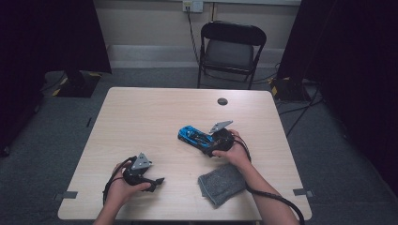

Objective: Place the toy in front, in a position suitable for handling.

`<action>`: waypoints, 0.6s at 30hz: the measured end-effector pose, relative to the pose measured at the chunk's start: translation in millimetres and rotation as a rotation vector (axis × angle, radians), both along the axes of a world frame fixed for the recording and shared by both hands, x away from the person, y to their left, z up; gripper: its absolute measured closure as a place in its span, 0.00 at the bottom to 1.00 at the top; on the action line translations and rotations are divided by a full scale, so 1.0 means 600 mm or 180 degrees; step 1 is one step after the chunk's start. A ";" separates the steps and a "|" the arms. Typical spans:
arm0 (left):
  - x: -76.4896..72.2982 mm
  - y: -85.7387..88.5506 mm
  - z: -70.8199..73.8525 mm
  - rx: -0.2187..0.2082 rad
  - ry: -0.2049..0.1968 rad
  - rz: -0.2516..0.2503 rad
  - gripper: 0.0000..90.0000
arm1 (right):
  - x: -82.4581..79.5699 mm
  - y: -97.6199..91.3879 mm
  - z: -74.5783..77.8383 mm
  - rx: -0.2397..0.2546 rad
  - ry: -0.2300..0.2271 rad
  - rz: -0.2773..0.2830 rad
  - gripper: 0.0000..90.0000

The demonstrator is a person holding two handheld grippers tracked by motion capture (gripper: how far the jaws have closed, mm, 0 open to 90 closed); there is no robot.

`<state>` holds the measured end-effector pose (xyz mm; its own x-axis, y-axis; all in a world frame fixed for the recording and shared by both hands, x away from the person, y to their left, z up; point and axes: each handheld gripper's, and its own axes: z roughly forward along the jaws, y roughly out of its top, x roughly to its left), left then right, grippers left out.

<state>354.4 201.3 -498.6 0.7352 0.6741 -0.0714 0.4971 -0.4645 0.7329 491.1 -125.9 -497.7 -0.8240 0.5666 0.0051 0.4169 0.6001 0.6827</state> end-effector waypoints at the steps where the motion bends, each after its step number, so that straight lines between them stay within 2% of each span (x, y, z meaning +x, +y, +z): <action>1: 0.000 -0.003 0.001 -0.0056 0.0050 0.0030 0.21 | 0.000 -0.001 -0.001 0.0028 -0.0022 -0.0004 0.17; 2: 0.000 -0.003 0.001 -0.0056 0.0050 0.0030 0.17 | 0.000 -0.001 -0.001 0.0028 -0.0022 -0.0004 0.17; 3: -0.002 -0.009 0.002 -0.0003 -0.0007 -0.0084 0.21 | -0.001 -0.002 -0.002 0.0042 -0.0023 -0.0008 0.17; 7: -0.006 -0.026 0.008 0.0006 -0.0007 -0.0179 0.21 | 0.000 -0.001 -0.001 0.0020 -0.0016 -0.0001 0.17; 8: -0.009 -0.044 0.016 -0.0035 -0.0024 -0.0269 0.21 | 0.000 -0.001 -0.002 0.0031 -0.0021 -0.0006 0.17; 9: -0.009 -0.044 0.016 -0.0035 -0.0024 -0.0269 0.20 | 0.000 -0.001 -0.002 0.0031 -0.0021 -0.0006 0.17; 10: -0.012 -0.064 0.024 -0.0105 -0.0036 -0.0371 0.20 | -0.001 -0.002 -0.003 0.0053 -0.0035 -0.0017 0.17; 11: -0.012 -0.064 0.024 -0.0105 -0.0036 -0.0371 0.19 | -0.001 -0.002 -0.003 0.0053 -0.0035 -0.0017 0.17; 13: -0.013 -0.083 0.029 -0.0236 0.0030 -0.0428 0.19 | -0.002 -0.004 -0.004 0.0080 -0.0058 -0.0018 0.17; 15: -0.014 -0.108 0.036 -0.0288 0.0053 -0.0517 0.19 | -0.004 -0.005 -0.006 0.0116 -0.0072 -0.0023 0.17; 18: -0.014 -0.121 0.038 -0.0309 0.0047 -0.0563 0.19 | -0.003 -0.005 -0.006 0.0107 -0.0071 -0.0012 0.17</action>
